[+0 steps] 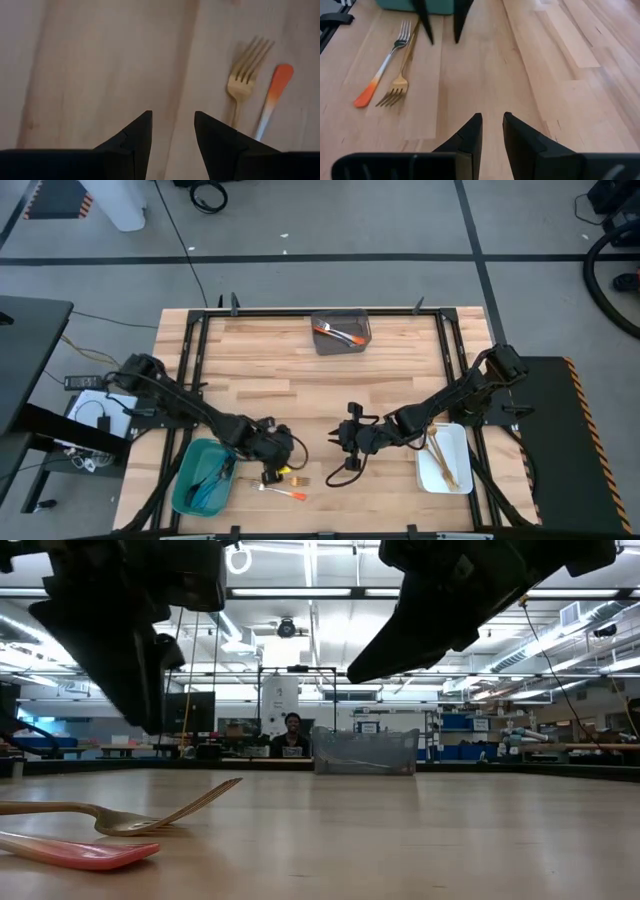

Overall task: Sort silverware by color (type)
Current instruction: Put the gold fork into the white bin

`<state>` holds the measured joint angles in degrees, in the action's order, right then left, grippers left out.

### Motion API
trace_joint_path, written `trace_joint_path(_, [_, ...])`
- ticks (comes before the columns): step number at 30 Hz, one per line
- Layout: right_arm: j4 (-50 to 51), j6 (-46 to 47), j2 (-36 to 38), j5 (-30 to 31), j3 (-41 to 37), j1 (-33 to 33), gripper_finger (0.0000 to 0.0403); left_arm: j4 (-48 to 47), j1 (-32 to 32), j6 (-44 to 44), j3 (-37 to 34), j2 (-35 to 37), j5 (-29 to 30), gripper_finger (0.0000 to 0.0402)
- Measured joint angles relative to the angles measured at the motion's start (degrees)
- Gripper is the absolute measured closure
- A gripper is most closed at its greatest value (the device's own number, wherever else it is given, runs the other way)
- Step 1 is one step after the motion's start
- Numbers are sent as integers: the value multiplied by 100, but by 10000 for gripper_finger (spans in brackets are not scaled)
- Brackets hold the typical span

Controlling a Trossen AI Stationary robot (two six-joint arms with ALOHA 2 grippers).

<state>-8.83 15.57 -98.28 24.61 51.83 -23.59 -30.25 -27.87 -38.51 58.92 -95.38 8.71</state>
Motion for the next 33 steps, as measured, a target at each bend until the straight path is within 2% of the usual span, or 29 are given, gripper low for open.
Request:
trace_joint_path(4, [-34, -11, 0, 140, 0, 0, 318, -544, -76, 160, 638, -418, -121, 247])
trace_joint_path(9, [-29, -87, 0, 182, 0, 2, 318, -634, -130, 213, 1064, -719, -451, 247])
trace_joint_path(16, [-4, -118, 0, 281, -73, 2, 318, -610, -299, 1, 1080, -812, -653, 247])
trace_joint_path(33, [-318, -650, 0, 290, -74, 24, 318, -418, -581, -847, 1183, -1298, -532, 252])
